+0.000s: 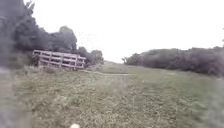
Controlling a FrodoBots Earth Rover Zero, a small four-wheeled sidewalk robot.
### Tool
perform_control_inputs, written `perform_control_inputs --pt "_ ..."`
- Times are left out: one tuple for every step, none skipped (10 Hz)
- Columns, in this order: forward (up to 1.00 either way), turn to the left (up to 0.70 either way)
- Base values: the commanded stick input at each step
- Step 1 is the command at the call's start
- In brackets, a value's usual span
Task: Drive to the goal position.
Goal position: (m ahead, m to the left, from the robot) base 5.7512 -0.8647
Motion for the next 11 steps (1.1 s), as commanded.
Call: perform_control_inputs --pt "0.7 -0.33" --pt "0.7 -0.18" --pt "0.7 -0.03" --pt "0.7 0.0" --pt "0.7 0.0" --pt "0.7 0.0" --pt "0.7 0.0" --pt "0.7 0.0" --pt "0.7 0.0" --pt "0.7 0.0" --pt "0.7 0.0"
